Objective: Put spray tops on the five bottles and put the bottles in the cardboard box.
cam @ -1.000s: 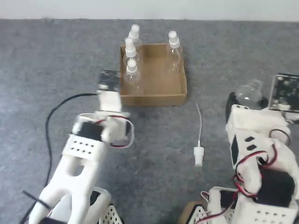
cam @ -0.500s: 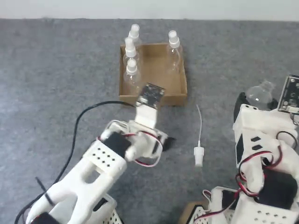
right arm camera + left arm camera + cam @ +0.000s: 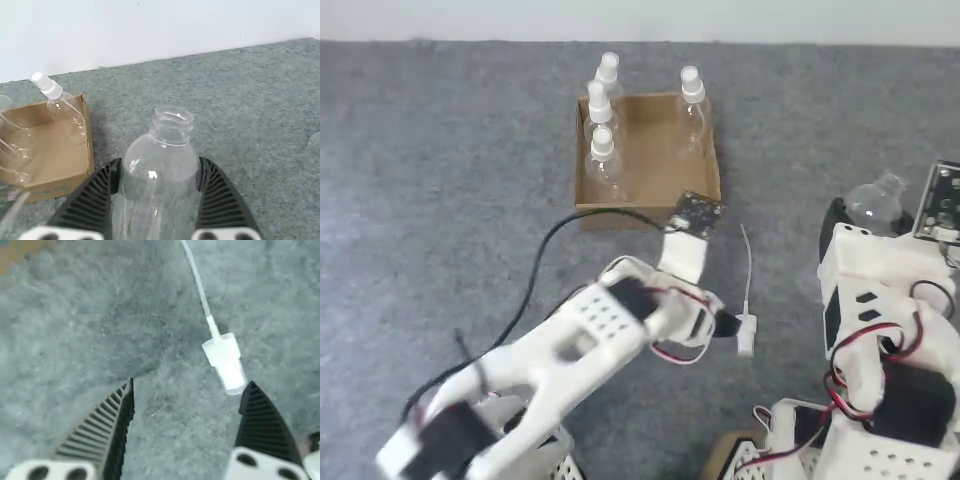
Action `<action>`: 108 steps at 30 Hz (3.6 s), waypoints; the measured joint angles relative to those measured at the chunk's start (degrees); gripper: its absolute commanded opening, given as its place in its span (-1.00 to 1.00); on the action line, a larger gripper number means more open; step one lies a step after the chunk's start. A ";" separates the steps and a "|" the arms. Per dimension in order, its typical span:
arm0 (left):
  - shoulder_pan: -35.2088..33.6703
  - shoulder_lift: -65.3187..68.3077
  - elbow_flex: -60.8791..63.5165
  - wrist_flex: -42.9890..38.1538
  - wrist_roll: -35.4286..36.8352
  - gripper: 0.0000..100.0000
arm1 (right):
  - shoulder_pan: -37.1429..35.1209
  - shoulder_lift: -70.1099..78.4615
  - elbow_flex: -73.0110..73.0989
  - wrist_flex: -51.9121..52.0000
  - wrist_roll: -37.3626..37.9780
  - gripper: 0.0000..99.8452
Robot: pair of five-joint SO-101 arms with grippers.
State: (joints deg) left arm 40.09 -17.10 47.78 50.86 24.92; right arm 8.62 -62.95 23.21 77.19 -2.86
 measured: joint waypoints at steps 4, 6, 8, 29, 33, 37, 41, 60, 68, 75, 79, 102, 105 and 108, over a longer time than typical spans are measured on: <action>0.18 9.23 -5.45 0.00 0.18 -0.36 | 0.00 -0.09 0.00 0.00 0.00 -0.89; 0.18 12.48 -7.65 0.00 0.18 -0.36 | 0.00 -0.44 0.00 0.00 0.00 -0.89; 0.44 14.86 -9.85 0.00 0.18 -0.36 | 0.00 -0.53 0.00 0.00 0.00 -0.89; 6.86 33.49 -27.52 12.75 -4.40 -0.62 | 0.00 -0.35 0.00 0.00 0.00 -0.89; 6.33 33.93 -29.45 17.67 -6.15 -0.77 | 0.00 -0.35 0.00 0.00 0.00 -0.89; 6.42 33.93 -29.80 20.66 -8.35 -0.83 | 0.00 -0.35 0.00 0.00 0.00 -0.89; 6.42 33.93 -29.80 20.92 -8.88 -0.83 | 0.00 -0.35 0.00 0.00 0.00 -0.89; 6.51 33.93 -32.26 20.92 -12.13 -0.44 | 0.00 -0.35 0.00 0.09 0.00 -0.89; 4.92 39.38 -34.81 18.20 -15.82 -0.58 | 0.00 -0.35 0.00 0.09 0.00 -0.89; 4.84 41.32 -38.51 18.99 -15.82 -0.75 | 0.00 -0.35 0.00 0.09 0.00 -0.89; 4.92 41.49 -38.77 18.99 -15.82 -0.96 | 0.00 -0.35 0.00 0.09 0.00 -0.89; -3.69 25.23 -22.51 31.91 -43.43 -0.98 | 0.00 -0.35 0.00 0.09 0.00 -0.89; -9.49 22.24 -20.13 32.09 -53.36 -0.98 | 0.00 -0.35 0.00 0.09 0.00 -0.89; -15.03 19.78 -18.55 32.09 -63.91 -0.98 | 0.00 -0.35 0.00 0.09 0.00 -0.89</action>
State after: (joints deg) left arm 25.05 2.68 29.23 82.95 -38.99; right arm 8.62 -63.30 23.21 77.27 -2.86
